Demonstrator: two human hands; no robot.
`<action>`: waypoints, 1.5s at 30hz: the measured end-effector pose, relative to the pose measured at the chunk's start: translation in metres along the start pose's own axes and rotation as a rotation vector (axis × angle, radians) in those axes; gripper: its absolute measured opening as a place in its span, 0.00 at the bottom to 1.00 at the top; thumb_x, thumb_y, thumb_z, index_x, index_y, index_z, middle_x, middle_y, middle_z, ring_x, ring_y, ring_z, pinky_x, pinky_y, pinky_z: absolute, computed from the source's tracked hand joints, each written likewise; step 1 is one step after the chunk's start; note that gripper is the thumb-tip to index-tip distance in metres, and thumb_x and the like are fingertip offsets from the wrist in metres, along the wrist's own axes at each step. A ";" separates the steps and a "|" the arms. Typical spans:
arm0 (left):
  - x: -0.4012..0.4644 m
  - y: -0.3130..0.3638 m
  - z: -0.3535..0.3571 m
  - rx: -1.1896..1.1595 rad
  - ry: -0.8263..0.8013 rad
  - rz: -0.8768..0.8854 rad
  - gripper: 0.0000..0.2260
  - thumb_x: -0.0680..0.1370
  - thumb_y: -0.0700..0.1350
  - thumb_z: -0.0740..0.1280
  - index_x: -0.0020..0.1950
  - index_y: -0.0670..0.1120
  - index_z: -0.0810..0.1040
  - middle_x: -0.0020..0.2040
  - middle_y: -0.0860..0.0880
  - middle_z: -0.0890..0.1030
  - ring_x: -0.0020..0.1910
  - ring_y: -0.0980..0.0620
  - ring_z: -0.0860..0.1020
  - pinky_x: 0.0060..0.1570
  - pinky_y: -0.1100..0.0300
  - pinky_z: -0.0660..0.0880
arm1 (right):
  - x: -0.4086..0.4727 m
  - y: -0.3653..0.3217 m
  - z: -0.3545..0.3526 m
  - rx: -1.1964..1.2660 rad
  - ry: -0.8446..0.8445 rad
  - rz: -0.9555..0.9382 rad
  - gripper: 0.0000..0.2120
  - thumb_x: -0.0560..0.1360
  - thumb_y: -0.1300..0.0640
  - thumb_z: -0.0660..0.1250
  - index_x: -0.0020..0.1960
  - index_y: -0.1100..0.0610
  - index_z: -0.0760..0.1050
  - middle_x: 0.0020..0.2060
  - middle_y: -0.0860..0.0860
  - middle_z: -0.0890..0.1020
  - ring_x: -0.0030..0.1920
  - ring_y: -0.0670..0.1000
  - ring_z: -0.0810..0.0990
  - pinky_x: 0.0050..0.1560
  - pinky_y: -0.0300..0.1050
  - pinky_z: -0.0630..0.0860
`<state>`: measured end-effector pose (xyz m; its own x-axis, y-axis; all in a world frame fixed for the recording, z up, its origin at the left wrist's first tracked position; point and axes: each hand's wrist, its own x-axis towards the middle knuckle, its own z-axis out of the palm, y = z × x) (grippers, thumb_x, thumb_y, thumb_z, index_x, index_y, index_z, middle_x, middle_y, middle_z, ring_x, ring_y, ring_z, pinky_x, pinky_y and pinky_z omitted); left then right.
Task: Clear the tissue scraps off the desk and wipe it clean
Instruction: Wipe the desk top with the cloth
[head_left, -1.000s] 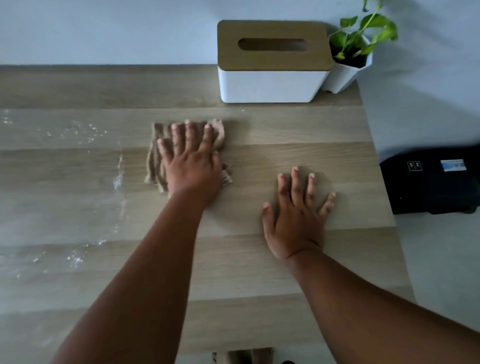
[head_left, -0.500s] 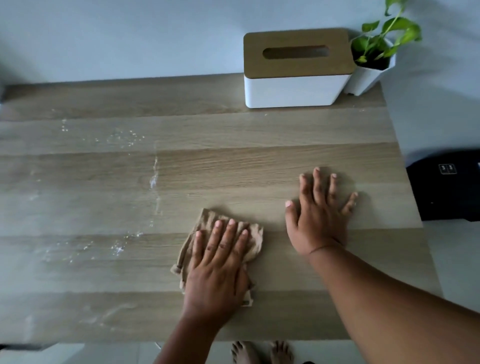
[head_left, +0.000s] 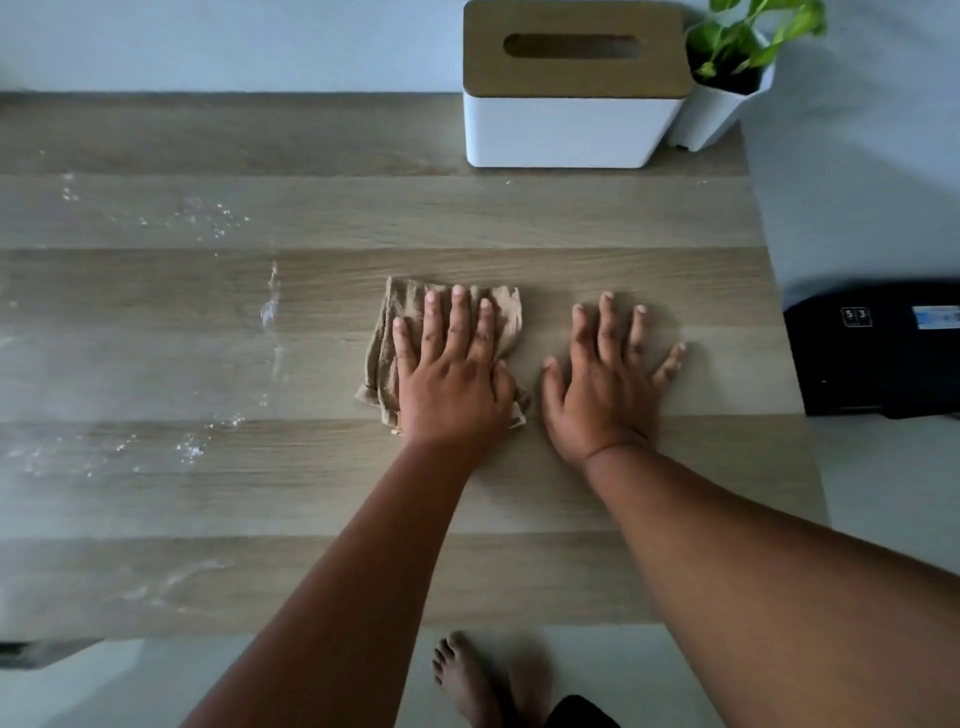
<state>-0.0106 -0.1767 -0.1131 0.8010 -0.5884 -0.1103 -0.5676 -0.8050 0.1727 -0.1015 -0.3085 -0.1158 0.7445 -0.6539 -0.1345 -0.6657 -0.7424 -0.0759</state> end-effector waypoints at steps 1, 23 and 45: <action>-0.011 -0.001 0.001 0.002 0.011 0.043 0.31 0.80 0.56 0.49 0.84 0.51 0.56 0.85 0.46 0.53 0.84 0.45 0.46 0.80 0.36 0.46 | 0.000 0.000 0.000 -0.002 -0.004 0.003 0.35 0.78 0.38 0.46 0.82 0.49 0.54 0.84 0.52 0.50 0.83 0.61 0.45 0.74 0.78 0.43; -0.215 -0.036 -0.013 -0.004 -0.146 -0.086 0.31 0.80 0.55 0.46 0.85 0.53 0.51 0.85 0.50 0.45 0.83 0.47 0.40 0.81 0.41 0.42 | -0.031 0.000 -0.005 0.284 0.183 -0.266 0.21 0.78 0.55 0.60 0.66 0.62 0.79 0.72 0.62 0.74 0.72 0.66 0.71 0.74 0.64 0.64; -0.146 -0.210 -0.035 -0.047 -0.088 -0.593 0.36 0.76 0.60 0.43 0.85 0.54 0.44 0.85 0.42 0.42 0.82 0.37 0.38 0.77 0.31 0.37 | -0.046 -0.108 0.017 0.032 0.050 -0.075 0.39 0.76 0.33 0.48 0.81 0.51 0.61 0.84 0.53 0.53 0.83 0.60 0.46 0.76 0.76 0.43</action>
<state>-0.0013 0.0810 -0.0987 0.9584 -0.0461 -0.2818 -0.0184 -0.9948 0.1001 -0.0647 -0.1957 -0.1181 0.7933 -0.6038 -0.0780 -0.6087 -0.7850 -0.1152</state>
